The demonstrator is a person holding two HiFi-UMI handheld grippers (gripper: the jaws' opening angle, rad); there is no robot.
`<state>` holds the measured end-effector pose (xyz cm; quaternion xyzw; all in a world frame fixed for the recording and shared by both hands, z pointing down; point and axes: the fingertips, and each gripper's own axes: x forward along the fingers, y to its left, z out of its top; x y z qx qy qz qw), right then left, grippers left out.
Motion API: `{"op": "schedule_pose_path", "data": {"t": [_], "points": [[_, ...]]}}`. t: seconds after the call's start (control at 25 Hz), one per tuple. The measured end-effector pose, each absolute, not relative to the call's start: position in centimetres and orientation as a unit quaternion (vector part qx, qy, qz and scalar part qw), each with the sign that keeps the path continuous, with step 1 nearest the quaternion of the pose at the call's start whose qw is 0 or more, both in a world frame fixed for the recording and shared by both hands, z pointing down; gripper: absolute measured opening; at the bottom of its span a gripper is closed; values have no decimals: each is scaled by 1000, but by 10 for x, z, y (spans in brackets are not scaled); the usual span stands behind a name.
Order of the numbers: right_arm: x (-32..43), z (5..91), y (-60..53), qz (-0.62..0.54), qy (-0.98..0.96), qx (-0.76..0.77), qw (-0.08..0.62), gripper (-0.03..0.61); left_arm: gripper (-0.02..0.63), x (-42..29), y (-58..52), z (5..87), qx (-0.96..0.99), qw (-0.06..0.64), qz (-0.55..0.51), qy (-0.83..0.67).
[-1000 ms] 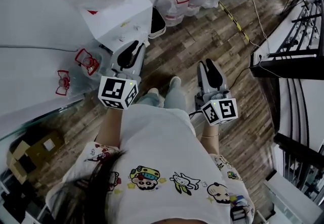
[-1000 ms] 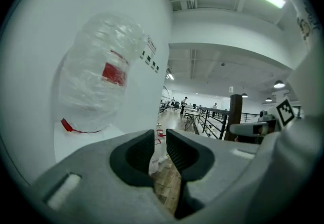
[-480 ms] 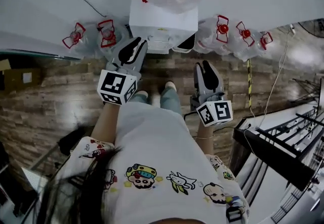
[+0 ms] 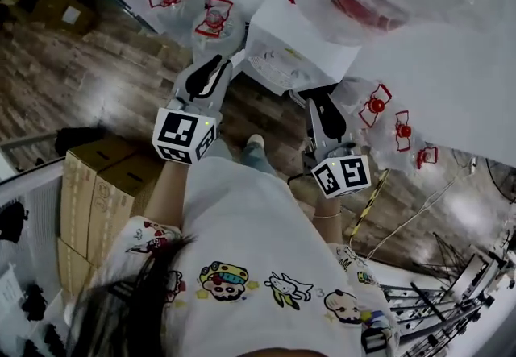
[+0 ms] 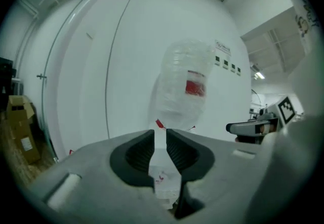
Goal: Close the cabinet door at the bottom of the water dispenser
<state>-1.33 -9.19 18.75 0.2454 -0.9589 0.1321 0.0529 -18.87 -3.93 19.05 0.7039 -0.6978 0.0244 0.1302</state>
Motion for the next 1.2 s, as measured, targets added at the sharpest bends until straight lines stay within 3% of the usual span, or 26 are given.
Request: {"op": "schedule_pose_path", "data": {"t": [0.4,1.2], "points": [[-41,216,-49,138,-980,107,94,100,64,-195,56,232,598,171,23,-783],[-81,277,-13,168,-970,91,150,98,86,-220,93,319,580,226,27,-782]]}}
